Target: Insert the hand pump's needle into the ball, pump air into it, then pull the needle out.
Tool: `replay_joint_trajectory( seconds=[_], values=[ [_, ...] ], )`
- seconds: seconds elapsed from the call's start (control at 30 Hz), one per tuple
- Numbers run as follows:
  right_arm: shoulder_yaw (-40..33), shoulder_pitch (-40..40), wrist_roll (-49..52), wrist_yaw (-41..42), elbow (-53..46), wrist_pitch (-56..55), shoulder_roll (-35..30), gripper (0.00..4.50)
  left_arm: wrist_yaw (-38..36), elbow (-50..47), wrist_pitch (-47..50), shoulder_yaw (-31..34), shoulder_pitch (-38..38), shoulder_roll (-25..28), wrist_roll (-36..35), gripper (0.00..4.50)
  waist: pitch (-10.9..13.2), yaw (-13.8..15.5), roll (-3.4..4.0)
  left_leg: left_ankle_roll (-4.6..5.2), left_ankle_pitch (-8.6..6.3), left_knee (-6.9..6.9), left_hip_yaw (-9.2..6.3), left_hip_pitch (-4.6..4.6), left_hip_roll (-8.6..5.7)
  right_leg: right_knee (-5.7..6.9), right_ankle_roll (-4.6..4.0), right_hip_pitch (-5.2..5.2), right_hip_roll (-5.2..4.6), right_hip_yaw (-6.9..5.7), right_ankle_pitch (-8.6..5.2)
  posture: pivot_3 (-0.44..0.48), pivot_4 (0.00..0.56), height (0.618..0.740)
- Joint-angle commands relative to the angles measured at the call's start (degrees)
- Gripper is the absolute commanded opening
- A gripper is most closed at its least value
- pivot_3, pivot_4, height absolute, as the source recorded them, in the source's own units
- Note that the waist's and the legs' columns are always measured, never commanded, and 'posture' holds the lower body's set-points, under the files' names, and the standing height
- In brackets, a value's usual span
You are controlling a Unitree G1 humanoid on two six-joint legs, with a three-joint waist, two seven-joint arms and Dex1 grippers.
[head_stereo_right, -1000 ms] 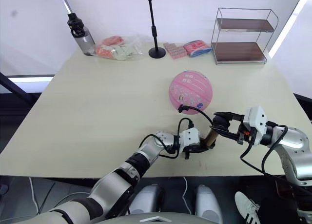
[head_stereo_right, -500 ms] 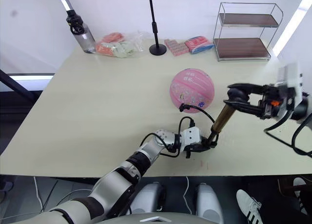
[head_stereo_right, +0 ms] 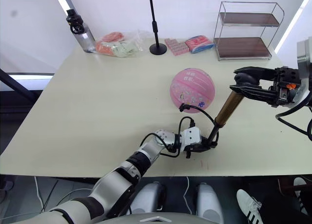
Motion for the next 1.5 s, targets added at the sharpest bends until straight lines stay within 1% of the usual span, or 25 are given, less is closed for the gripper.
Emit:
replay_joint_trajectory(
  seconds=[0.03, 0.07, 0.17, 0.27, 0.3, 0.37, 0.53, 0.57, 0.63, 0.7, 0.8, 0.9, 1.03, 1.1, 1.17, 1.23, 1.27, 1.37, 1.5],
  values=[
    [0.28, 3.16, -4.50, 0.32, -1.54, -4.07, 1.71, 1.65, -0.09, 5.28, 3.16, -2.60, 3.06, 2.81, 3.94, 1.05, -0.02, -0.04, -0.02, 0.00, 0.00, 0.00, 0.00, 0.01, 0.00, 0.00, 0.00, 0.01, 0.01, 0.00, 0.00, 0.000, 0.150, 0.740],
    [1.82, 5.07, -6.43, 0.21, -1.55, -5.79, 3.11, 1.65, -0.06, 5.25, 3.15, -2.59, 3.04, 2.81, 3.93, 1.05, -0.03, -0.04, -0.04, 0.00, 0.00, 0.00, 0.01, 0.03, 0.00, 0.00, -0.01, 0.02, 0.02, 0.01, -0.01, 0.000, 0.150, 0.740],
    [6.12, 9.52, -12.34, 0.20, -0.30, -11.62, 7.14, 1.65, 0.00, 5.22, 3.16, -2.63, 3.01, 2.81, 3.94, 1.05, -0.34, -0.15, -0.43, 0.00, 0.00, -0.01, -0.02, 0.17, 0.08, 0.01, 0.00, 0.12, 0.15, 0.01, -0.01, 0.000, 0.150, 0.740],
    [9.52, 13.08, -16.49, 0.98, 1.34, -16.28, 10.07, 1.65, 0.03, 5.25, 3.17, -2.68, 2.94, 2.80, 3.97, 1.05, -0.42, -0.23, -0.50, 0.00, 0.00, -0.01, 0.02, 0.35, 0.11, 0.05, -0.05, 0.25, 0.21, 0.06, -0.04, 0.000, 0.150, 0.740],
    [10.93, 14.36, -18.05, 0.30, 2.45, -18.39, 12.17, 1.65, 0.07, 5.31, 3.17, -2.68, 2.90, 2.79, 3.98, 1.05, -0.44, -0.22, -0.49, 0.00, 0.00, 0.00, 0.02, 0.36, 0.12, 0.06, -0.05, 0.26, 0.23, 0.05, -0.04, 0.000, 0.150, 0.740],
    [13.49, 16.65, -21.97, -0.65, 4.87, -22.26, 14.50, 1.65, 0.16, 5.35, 3.14, -2.73, 2.86, 2.78, 4.03, 1.05, -0.62, -0.17, -0.70, 0.00, 0.00, -0.01, 0.01, 0.41, 0.15, 0.07, -0.05, 0.28, 0.28, 0.05, -0.04, 0.000, 0.150, 0.740],
    [17.06, 19.74, -28.90, -2.10, 11.51, -31.57, 19.04, 1.65, 0.29, 5.36, 3.16, -2.65, 2.86, 2.74, 3.97, 1.05, -0.70, -0.23, -0.83, -0.01, 0.00, -0.09, 0.05, 0.84, 0.20, 0.06, -0.06, 0.65, 0.33, 0.08, -0.08, 0.000, 0.150, 0.740],
    [17.49, 20.02, -29.73, -2.41, 12.68, -33.03, 19.75, 1.65, 0.32, 5.41, 3.16, -2.64, 2.84, 2.72, 3.98, 1.05, -0.72, -0.22, -0.84, -0.01, -0.01, -0.10, 0.02, 0.91, 0.20, 0.06, 0.08, 0.72, 0.34, 0.06, -0.18, 0.000, 0.150, 0.740],
    [18.45, 20.61, -31.30, -2.44, 14.00, -35.41, 20.15, 1.65, 0.31, 5.38, 3.20, -2.67, 2.82, 2.68, 3.96, 1.05, -0.77, -0.30, -0.74, -0.01, -0.01, -0.11, 0.02, 0.95, 0.22, 0.06, 0.11, 0.74, 0.33, 0.07, -0.20, 0.000, 0.150, 0.740],
    [18.24, 20.49, -30.62, -2.82, 13.48, -35.47, 20.20, 1.65, 0.34, 5.39, 3.22, -2.65, 2.78, 2.69, 3.93, 1.05, -0.84, -0.35, -0.81, -0.01, -0.01, -0.11, 0.03, 1.03, 0.22, 0.06, 0.12, 0.81, 0.33, 0.08, -0.21, 0.000, 0.150, 0.740],
    [17.30, 19.71, -29.12, -3.12, 12.34, -34.56, 19.42, 1.65, 0.40, 5.46, 3.21, -2.67, 2.76, 2.71, 3.94, 1.05, -0.85, -0.36, -0.82, -0.01, -0.01, -0.10, 0.00, 1.05, 0.25, 0.06, 0.14, 0.86, 0.33, 0.07, -0.22, 0.000, 0.150, 0.740],
    [13.88, 18.23, -24.91, -1.79, 8.93, -31.02, 15.90, 1.65, 0.34, 5.50, 3.16, -2.73, 2.75, 2.59, 3.94, 1.05, -0.81, -0.24, -0.74, -0.01, -0.01, -0.10, 0.00, 1.03, 0.25, 0.06, 0.13, 0.86, 0.27, 0.07, -0.22, 0.000, 0.150, 0.740],
    [10.19, 15.84, -19.19, -1.44, 4.82, -25.64, 11.72, 1.65, 0.36, 5.69, 3.00, -2.77, 2.67, 2.55, 3.92, 1.05, -0.58, 0.00, -0.58, -0.01, -0.01, -0.09, 0.02, 0.91, 0.17, 0.01, -0.08, 0.81, 0.15, 0.06, -0.08, 0.000, 0.150, 0.740],
    [7.27, 12.97, -14.54, -1.11, 2.88, -21.22, 8.85, 1.65, 0.32, 5.82, 2.93, -2.76, 2.59, 2.46, 3.90, 1.05, -0.26, 0.04, -0.18, -0.01, -0.01, -0.08, 0.01, 0.76, 0.13, -0.01, -0.10, 0.70, 0.13, 0.03, -0.07, 0.000, 0.150, 0.740],
    [5.05, 10.31, -10.52, -1.11, 1.51, -17.52, 7.00, 1.65, 0.25, 5.92, 2.86, -2.78, 2.55, 2.42, 3.92, 1.05, -0.23, 0.02, -0.16, -0.01, -0.01, -0.06, 0.03, 0.54, 0.01, -0.01, -0.07, 0.51, 0.02, 0.04, -0.06, 0.000, 0.150, 0.740],
    [4.02, 9.18, -8.93, -1.11, 0.77, -15.50, 6.11, 1.65, 0.16, 5.94, 2.84, -2.74, 2.56, 2.41, 3.94, 1.05, -0.21, 0.03, -0.15, -0.01, 0.00, -0.05, 0.02, 0.45, 0.01, -0.02, -0.07, 0.43, 0.02, 0.03, -0.06, 0.000, 0.150, 0.740],
    [2.73, 7.57, -7.09, -1.38, 0.37, -13.75, 5.11, 1.65, 0.07, 5.96, 2.82, -2.73, 2.55, 2.42, 3.96, 1.05, -0.20, 0.04, -0.18, 0.00, 0.00, -0.01, 0.02, 0.20, 0.00, -0.02, -0.05, 0.20, 0.02, 0.03, -0.03, 0.000, 0.150, 0.740],
    [-0.43, 3.57, -2.73, -1.75, -0.02, -9.75, 2.57, 1.65, -0.06, 6.02, 2.75, -2.71, 2.49, 2.46, 4.02, 1.05, -0.16, 0.02, -0.17, 0.00, 0.00, 0.02, -0.02, 0.13, 0.01, -0.02, -0.04, 0.14, 0.04, -0.01, -0.02, 0.000, 0.150, 0.740],
    [-3.76, -0.57, 0.36, -2.05, 1.17, -6.44, -0.55, 1.65, -0.05, 6.03, 2.70, -2.69, 2.49, 2.52, 4.06, 1.05, -0.06, 0.00, -0.06, 0.00, 0.00, 0.03, 0.04, 0.12, -0.01, -0.02, -0.03, 0.12, 0.01, 0.05, -0.01, 0.000, 0.150, 0.740]
  ],
)
